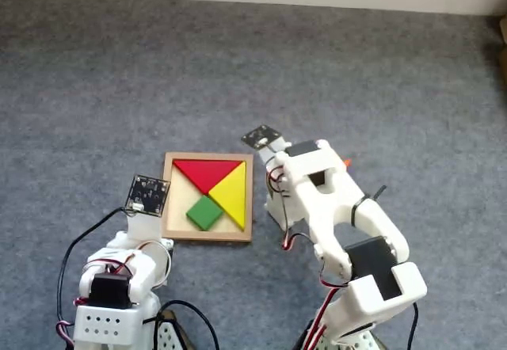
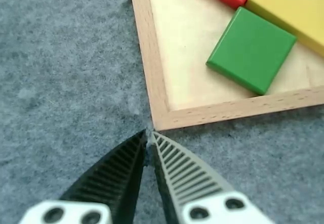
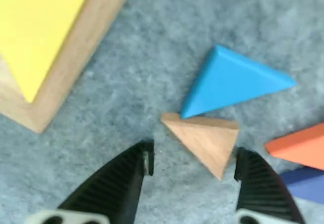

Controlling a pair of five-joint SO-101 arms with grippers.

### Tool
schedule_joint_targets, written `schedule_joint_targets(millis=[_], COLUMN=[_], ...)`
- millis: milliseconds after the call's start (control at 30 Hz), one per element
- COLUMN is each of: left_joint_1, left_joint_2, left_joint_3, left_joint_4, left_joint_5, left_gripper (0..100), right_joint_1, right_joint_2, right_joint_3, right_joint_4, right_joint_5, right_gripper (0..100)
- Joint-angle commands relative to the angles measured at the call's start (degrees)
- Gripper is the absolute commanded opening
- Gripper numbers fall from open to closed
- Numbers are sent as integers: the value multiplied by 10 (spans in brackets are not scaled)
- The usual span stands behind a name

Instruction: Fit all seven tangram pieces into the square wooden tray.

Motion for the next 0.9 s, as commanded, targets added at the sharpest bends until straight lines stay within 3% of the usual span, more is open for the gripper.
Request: schedule_joint_targets(millis=[0, 400, 867], left_joint_1=[14, 14, 14], left_joint_2=[-26, -26, -26], left_joint_3=[12, 12, 12], left_joint_4=[4, 4, 4], left_joint_5=[4, 4, 4], left_gripper=[15, 15, 15], right_joint_1=[-11, -21, -26], right_joint_2=[-4, -3, -3], right_joint_3=[-36, -97, -24], right_joint_4=[-12, -12, -13], right_joint_5=[26, 42, 42], right_gripper=[268, 267, 267])
